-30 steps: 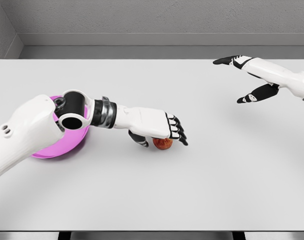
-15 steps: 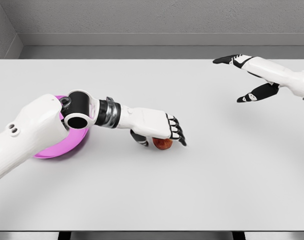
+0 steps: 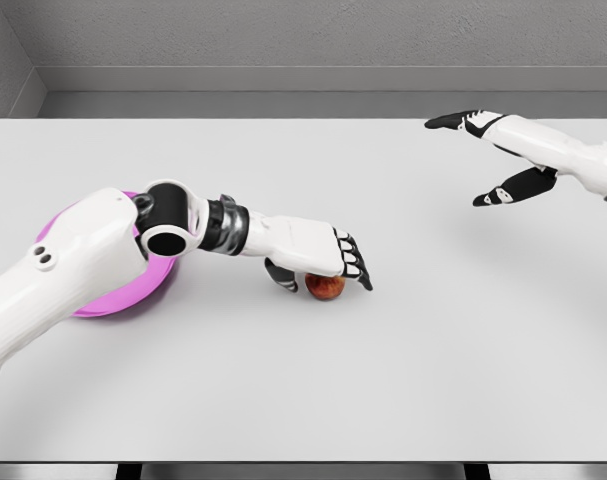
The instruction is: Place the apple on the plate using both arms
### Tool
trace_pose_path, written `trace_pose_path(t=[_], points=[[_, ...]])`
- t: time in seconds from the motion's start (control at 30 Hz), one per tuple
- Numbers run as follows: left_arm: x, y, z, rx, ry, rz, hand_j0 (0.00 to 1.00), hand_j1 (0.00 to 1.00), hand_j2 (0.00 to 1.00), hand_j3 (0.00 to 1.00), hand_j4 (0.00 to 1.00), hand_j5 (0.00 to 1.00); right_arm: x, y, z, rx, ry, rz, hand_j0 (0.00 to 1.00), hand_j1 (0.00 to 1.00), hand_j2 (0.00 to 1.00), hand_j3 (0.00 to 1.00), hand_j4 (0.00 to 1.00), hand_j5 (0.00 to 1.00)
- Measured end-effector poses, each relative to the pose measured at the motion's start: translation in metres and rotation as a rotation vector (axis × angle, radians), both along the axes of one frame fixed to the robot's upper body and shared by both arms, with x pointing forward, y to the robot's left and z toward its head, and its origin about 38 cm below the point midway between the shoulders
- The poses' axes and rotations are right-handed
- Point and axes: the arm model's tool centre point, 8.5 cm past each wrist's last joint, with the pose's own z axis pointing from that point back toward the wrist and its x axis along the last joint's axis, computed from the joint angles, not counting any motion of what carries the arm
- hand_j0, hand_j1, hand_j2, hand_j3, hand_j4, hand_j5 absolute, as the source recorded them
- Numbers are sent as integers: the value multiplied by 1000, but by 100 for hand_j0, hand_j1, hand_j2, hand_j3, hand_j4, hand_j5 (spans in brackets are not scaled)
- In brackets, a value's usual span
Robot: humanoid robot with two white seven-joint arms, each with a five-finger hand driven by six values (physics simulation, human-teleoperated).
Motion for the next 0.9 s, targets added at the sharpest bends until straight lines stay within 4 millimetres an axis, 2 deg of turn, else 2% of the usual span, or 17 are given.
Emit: trace_pose_path(t=[0.23, 0.37, 0.43, 0.83, 0.9], points=[[4, 1, -5, 15, 3, 13, 92, 92, 92, 92, 92, 92, 0, 0, 1, -1, -2, 0, 100, 100, 100, 100, 100, 100], [4, 0, -5, 17, 1, 13, 82, 82, 82, 82, 82, 82, 0, 0, 0, -1, 0, -1, 100, 100, 100, 100, 100, 100], [4, 0, -6, 18, 2, 12, 74, 74, 74, 74, 74, 74, 0, 0, 0, -1, 0, -1, 100, 100, 100, 100, 100, 100], [4, 2, -4, 20, -2, 12, 55, 55, 55, 55, 55, 55, 0, -1, 0, -2, 0, -1, 100, 100, 100, 100, 100, 100], [5, 3, -4, 20, -2, 14, 55, 55, 55, 55, 55, 55, 0, -1, 0, -2, 0, -1, 100, 100, 100, 100, 100, 100]])
